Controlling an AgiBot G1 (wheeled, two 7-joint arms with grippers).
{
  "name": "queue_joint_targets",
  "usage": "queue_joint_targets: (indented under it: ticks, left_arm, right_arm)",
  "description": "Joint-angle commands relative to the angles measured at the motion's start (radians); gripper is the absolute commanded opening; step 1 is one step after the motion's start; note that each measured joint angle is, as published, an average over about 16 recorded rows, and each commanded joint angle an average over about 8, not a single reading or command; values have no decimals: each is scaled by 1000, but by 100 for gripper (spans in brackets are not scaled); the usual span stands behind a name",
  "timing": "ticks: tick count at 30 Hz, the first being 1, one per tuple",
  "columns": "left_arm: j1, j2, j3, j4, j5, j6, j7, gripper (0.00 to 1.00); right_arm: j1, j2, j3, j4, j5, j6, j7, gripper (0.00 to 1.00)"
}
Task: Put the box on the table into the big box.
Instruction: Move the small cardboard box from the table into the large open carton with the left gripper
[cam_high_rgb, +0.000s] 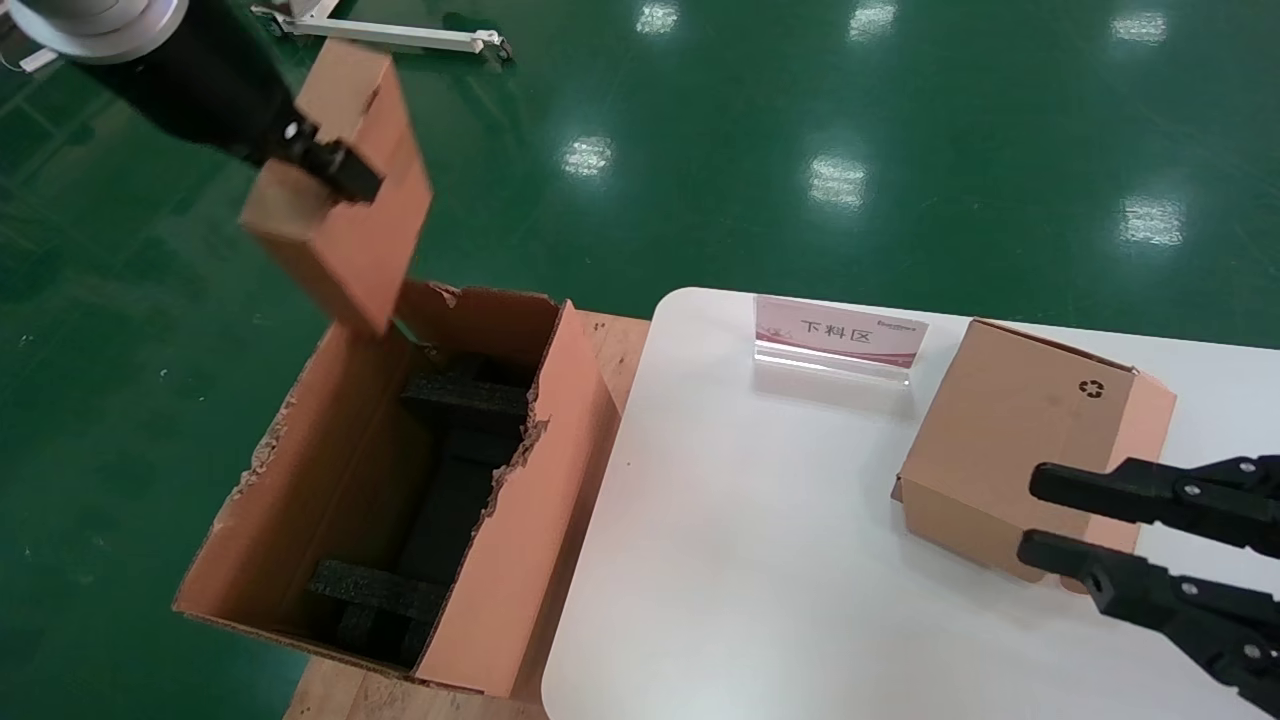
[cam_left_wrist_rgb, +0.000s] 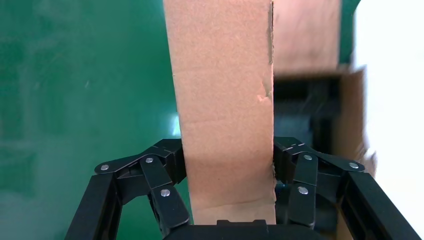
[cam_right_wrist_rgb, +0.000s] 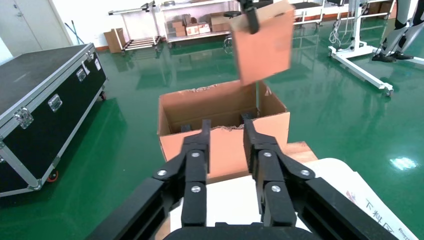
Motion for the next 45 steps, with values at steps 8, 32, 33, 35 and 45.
queue_joint_targets:
  ticks: [8, 32, 33, 35, 45]
  left_arm:
    - [-74, 77, 128, 123, -56, 85, 36, 0]
    - [-127, 130, 406, 246, -395, 114, 66, 0]
    - [-129, 128, 414, 247, -408, 114, 71, 0]
    - [-133, 124, 427, 249, -429, 114, 82, 0]
    - [-131, 84, 453, 247, -481, 84, 150, 0]
  right_arm:
    - [0, 0, 0, 0, 0, 0, 0, 100]
    - [0, 0, 0, 0, 0, 0, 0, 100]
    - [0, 0, 0, 0, 0, 0, 0, 100]
    - [0, 0, 0, 0, 0, 0, 0, 100]
    - [0, 0, 0, 0, 0, 0, 0, 100]
